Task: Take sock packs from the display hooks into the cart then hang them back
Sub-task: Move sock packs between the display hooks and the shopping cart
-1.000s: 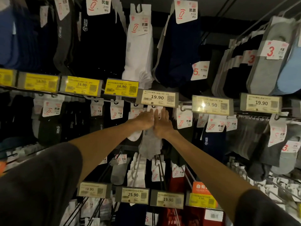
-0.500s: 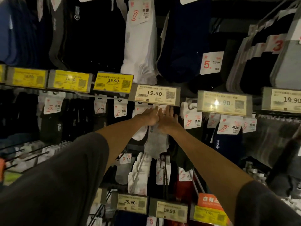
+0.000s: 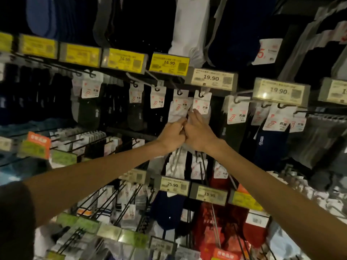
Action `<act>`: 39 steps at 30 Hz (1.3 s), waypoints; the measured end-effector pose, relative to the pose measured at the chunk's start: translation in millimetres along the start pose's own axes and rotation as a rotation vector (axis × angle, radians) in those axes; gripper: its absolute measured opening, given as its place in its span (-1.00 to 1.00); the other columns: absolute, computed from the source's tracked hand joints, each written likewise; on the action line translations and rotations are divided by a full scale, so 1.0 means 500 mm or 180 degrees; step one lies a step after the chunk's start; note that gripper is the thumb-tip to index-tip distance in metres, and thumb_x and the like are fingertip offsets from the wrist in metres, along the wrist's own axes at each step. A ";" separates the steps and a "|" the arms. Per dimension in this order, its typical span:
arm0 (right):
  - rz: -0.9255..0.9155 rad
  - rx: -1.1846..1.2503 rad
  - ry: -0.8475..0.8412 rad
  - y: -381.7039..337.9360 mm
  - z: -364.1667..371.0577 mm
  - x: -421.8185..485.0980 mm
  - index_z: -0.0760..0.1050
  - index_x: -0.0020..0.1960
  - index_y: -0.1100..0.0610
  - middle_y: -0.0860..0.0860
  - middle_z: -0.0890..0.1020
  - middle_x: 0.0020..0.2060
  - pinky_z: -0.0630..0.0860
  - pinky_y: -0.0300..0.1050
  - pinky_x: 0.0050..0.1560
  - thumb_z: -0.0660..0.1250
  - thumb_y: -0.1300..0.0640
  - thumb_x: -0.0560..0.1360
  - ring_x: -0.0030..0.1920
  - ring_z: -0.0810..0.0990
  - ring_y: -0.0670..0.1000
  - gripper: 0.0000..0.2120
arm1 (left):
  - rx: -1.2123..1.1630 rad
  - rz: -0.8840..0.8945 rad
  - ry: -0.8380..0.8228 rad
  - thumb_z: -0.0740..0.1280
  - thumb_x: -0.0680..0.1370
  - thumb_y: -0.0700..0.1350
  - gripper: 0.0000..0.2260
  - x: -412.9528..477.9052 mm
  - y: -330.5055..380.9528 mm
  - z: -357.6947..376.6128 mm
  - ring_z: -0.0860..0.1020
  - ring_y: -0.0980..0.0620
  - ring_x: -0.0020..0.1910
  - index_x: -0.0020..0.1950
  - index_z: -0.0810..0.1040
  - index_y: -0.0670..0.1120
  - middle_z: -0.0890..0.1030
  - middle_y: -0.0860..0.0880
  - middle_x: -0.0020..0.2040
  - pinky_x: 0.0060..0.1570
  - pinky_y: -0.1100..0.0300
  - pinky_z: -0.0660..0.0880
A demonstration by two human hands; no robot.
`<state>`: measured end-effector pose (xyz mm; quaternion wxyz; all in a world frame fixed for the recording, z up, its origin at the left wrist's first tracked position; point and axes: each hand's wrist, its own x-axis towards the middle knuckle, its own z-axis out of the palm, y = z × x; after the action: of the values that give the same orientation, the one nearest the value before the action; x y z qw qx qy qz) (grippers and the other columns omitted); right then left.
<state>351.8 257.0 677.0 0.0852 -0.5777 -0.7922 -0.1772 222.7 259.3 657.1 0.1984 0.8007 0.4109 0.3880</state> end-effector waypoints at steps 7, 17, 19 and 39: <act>-0.0462 0.0550 0.0819 -0.223 0.018 -0.141 0.58 0.04 0.34 0.29 0.50 0.19 0.42 0.19 0.26 0.19 0.18 0.41 0.29 0.41 0.32 -0.67 | -0.0321 0.0297 0.0197 0.18 0.58 -0.37 -0.62 -0.244 -0.061 -0.087 0.57 0.06 0.07 0.38 0.47 -0.17 0.62 -0.09 0.12 0.06 0.33 0.51; 0.0125 0.1251 0.0270 -0.571 0.269 -0.334 0.47 0.17 0.27 0.36 0.38 0.31 0.46 0.23 0.22 0.27 0.20 0.46 0.27 0.39 0.40 -0.69 | -0.0179 -0.0076 -0.0395 0.19 0.53 -0.25 -0.57 -0.604 -0.325 -0.079 0.59 -0.13 0.09 0.41 0.44 -0.16 0.59 -0.18 0.19 0.05 0.05 0.53; 0.0158 0.1442 0.0160 -0.613 0.325 -0.384 0.44 0.21 0.20 0.37 0.36 0.32 0.44 0.24 0.23 0.21 0.12 0.49 0.30 0.35 0.37 -0.68 | -0.0238 -0.0373 -0.0605 0.19 0.57 -0.26 -0.60 -0.674 -0.378 -0.059 0.59 -0.11 0.05 0.42 0.44 -0.14 0.60 -0.20 0.18 0.01 0.16 0.50; 0.0472 0.2197 -0.2459 -0.867 0.943 -0.714 0.39 0.36 0.27 0.25 0.31 0.36 0.25 0.03 0.38 0.25 0.22 0.56 0.42 0.22 0.25 -0.62 | -0.0104 -0.3296 -0.1552 0.20 0.47 -0.32 -0.54 -1.176 -0.778 0.278 0.56 -0.24 0.06 0.38 0.41 -0.15 0.55 -0.22 0.23 -0.17 0.11 0.45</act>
<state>88.2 2.9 41.5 -0.0156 -0.5938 -0.7351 0.3267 -76.7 9.1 53.6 0.4640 0.5582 0.6860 0.0506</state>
